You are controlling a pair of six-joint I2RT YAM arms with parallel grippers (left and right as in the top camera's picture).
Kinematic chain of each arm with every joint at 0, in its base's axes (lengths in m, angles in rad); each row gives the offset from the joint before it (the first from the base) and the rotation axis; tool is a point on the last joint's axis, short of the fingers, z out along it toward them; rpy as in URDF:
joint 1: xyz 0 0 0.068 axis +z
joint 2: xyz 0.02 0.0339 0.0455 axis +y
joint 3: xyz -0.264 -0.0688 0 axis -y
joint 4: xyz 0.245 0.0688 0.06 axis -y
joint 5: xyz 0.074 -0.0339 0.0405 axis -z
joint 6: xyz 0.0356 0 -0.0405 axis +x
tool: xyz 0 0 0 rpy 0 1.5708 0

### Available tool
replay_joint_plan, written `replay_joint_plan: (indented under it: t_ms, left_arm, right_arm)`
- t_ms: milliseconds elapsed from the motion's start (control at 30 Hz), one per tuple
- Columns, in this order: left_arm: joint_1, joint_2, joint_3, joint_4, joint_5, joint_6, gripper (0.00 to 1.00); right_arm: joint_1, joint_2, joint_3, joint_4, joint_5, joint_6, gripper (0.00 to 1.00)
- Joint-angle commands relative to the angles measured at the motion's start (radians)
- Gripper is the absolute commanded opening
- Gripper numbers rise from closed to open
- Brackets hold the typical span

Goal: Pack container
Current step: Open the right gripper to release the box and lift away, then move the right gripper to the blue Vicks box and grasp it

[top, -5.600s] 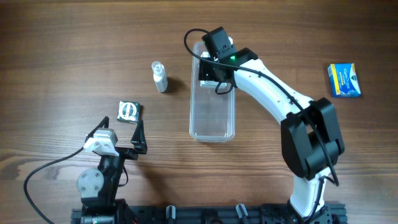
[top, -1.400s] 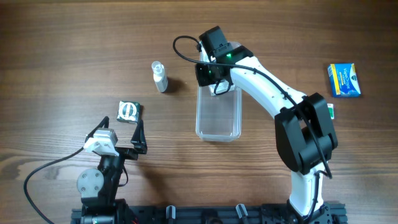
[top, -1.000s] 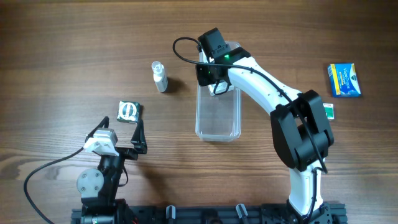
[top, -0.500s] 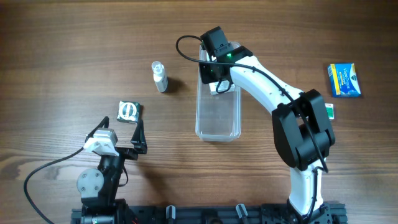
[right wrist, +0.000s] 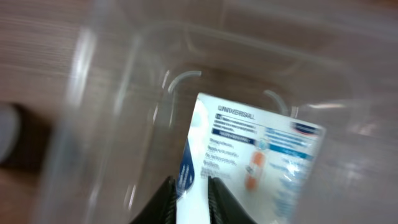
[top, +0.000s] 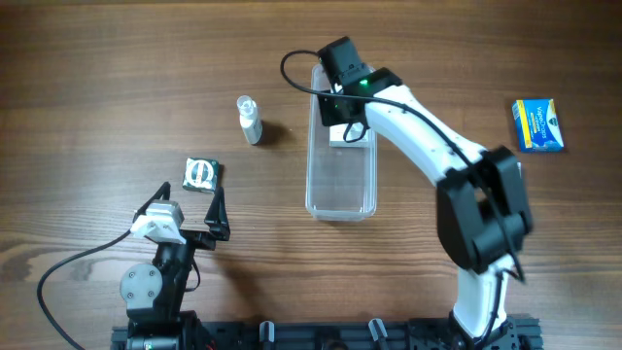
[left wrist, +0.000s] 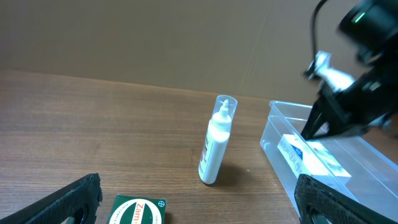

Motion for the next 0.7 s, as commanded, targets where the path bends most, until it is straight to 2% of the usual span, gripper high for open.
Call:
replay_joint_plan:
  t_ms: [0, 33, 67, 100, 167, 267, 367, 467, 600, 667]
  left_arm:
    - [0.009, 0.0, -0.005, -0.004, -0.005, 0.008, 1.0]
    - [0.009, 0.0, -0.005, -0.004, -0.005, 0.008, 1.0]
    - [0.009, 0.0, -0.005, -0.004, -0.005, 0.008, 1.0]
    - [0.009, 0.0, -0.005, -0.004, -0.005, 0.008, 1.0]
    - [0.009, 0.0, -0.005, -0.004, -0.005, 0.008, 1.0]
    - [0.009, 0.0, -0.005, -0.004, -0.005, 0.008, 1.0]
    - [0.009, 0.0, -0.005, -0.004, -0.005, 0.008, 1.0]
    - [0.009, 0.0, -0.005, -0.004, -0.005, 0.008, 1.0]
    - [0.009, 0.0, -0.005, -0.004, -0.005, 0.008, 1.0]
    - [0.009, 0.0, -0.005, -0.004, -0.005, 0.008, 1.0]
  right_arm:
    - [-0.027, -0.226, 0.043, -0.06, 0.007, -0.068, 0.34]
    - [-0.047, -0.281, 0.043, -0.095, 0.017, -0.083, 0.46]
    - [-0.084, -0.351, 0.043, -0.142, 0.018, -0.117, 0.65]
    - [-0.12, -0.405, 0.043, -0.188, 0.018, -0.142, 0.77]
    - [-0.232, -0.505, 0.043, -0.307, 0.018, -0.22, 0.91]
    - [-0.475, -0.536, 0.04, -0.435, 0.017, -0.308, 1.0]
    - [-0.689, -0.496, 0.007, -0.433, 0.018, -0.302, 0.99]
    - [-0.812, -0.47, 0.007, -0.404, 0.026, -0.306, 1.0]
    - [-0.889, -0.421, 0.007, -0.318, 0.001, -0.618, 1.0]
    - [-0.921, -0.351, 0.007, -0.316, -0.124, -0.753, 1.0]
